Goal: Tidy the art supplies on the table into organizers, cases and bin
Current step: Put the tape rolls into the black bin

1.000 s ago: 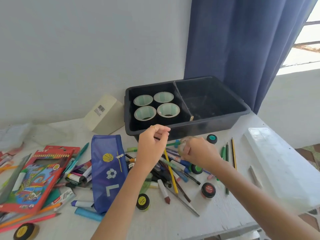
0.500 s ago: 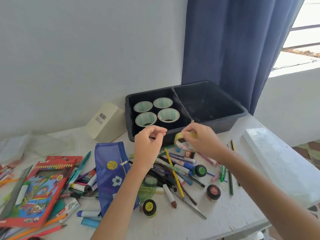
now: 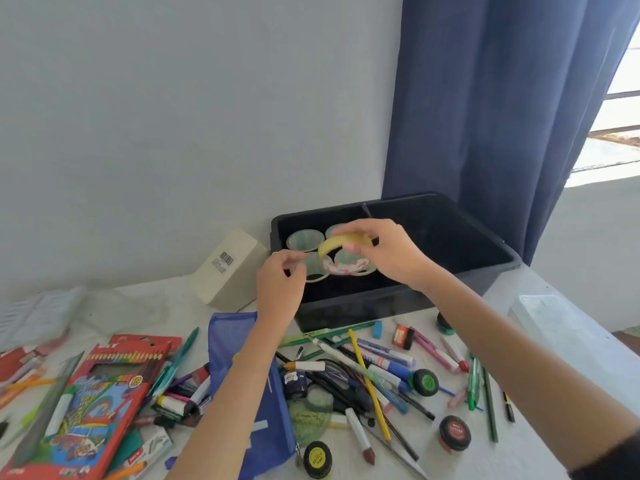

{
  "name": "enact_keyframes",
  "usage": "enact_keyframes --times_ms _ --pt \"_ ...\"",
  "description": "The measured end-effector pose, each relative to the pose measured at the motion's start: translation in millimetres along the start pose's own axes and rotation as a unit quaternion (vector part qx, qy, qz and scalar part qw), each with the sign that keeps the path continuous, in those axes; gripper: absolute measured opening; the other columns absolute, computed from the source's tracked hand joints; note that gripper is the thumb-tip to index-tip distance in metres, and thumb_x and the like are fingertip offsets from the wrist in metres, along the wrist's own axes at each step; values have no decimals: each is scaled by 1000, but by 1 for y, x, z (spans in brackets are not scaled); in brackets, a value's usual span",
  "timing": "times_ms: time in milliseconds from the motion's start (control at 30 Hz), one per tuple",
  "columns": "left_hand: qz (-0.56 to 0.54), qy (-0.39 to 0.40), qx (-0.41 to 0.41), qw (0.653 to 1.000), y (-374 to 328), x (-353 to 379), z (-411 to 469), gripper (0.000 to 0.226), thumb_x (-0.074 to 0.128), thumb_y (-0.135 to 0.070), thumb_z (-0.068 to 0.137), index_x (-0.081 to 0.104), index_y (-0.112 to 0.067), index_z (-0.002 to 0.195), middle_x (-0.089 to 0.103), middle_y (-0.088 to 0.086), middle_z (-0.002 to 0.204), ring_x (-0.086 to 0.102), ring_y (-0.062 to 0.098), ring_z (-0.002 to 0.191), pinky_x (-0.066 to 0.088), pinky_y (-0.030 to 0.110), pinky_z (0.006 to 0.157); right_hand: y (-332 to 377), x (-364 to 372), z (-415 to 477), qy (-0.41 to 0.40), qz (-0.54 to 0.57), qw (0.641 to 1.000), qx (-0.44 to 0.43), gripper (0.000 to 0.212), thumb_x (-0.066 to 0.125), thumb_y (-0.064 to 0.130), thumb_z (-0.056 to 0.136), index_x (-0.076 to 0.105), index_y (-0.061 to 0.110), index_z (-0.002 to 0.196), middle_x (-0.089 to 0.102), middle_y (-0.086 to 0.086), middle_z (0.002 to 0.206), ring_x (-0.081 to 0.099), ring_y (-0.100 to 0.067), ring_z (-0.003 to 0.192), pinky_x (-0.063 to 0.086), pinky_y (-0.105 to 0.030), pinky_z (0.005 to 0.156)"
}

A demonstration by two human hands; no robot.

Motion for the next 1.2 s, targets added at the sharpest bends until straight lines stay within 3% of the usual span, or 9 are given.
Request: enact_keyframes --times_ms 100,267,400,600,800,967,1100,1200 --pt "33 20 -3 999 13 4 11 24 52 -9 91 63 -15 111 62 0 114 55 13 110 42 24 92 -23 17 14 62 -38 996 43 24 59 15 91 68 20 113 65 3 112 57 -10 102 42 -18 85" --pt "114 53 5 992 30 11 23 34 52 -13 93 53 -12 127 52 4 132 44 16 125 30 20 100 -56 35 23 118 -112 983 79 25 66 14 86 70 19 110 66 -2 104 56 -10 90 47 -29 89" --pt "165 57 22 984 43 20 24 40 51 -10 94 47 -12 134 36 7 148 25 16 140 17 23 111 -66 38 29 128 -124 980 91 25 67 17 86 70 22 109 68 -1 99 57 -11 86 45 -25 80" --pt "180 17 43 983 50 22 25 38 52 -10 93 50 -15 131 40 3 146 25 12 139 11 12 105 -75 42 32 129 -103 979 117 26 66 16 86 69 19 112 68 -1 99 56 -3 77 48 -23 78" --pt "166 -1 37 985 52 22 26 34 52 -12 93 55 -14 127 43 0 144 29 9 137 15 13 104 -75 41 32 142 -125 976 108 41 67 18 86 59 16 126 57 -1 115 52 -8 100 44 -20 83" --pt "185 -13 49 981 49 22 24 32 50 -16 95 56 -14 126 46 3 141 34 12 134 20 16 104 -68 35 32 70 -122 987 77 32 63 22 89 60 20 120 55 5 107 52 0 80 42 -12 73" --pt "238 -30 106 965 37 20 20 29 48 -14 96 59 -11 123 55 7 131 48 18 122 36 24 99 -59 35 28 19 -107 992 65 21 59 20 91 63 25 111 59 8 102 56 -2 84 43 -11 73" --pt "203 -34 110 972 25 18 9 28 49 -16 95 60 -12 120 60 3 123 53 15 116 40 27 97 -47 37 20 -6 -86 995 49 21 57 15 91 65 25 108 61 10 100 59 -2 83 43 -8 68"
Point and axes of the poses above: each hand's wrist, its own z-axis towards the middle knuckle, its own x-axis out of the palm, y = z × x, the point moved 2 cm from there along z, towards the middle knuckle
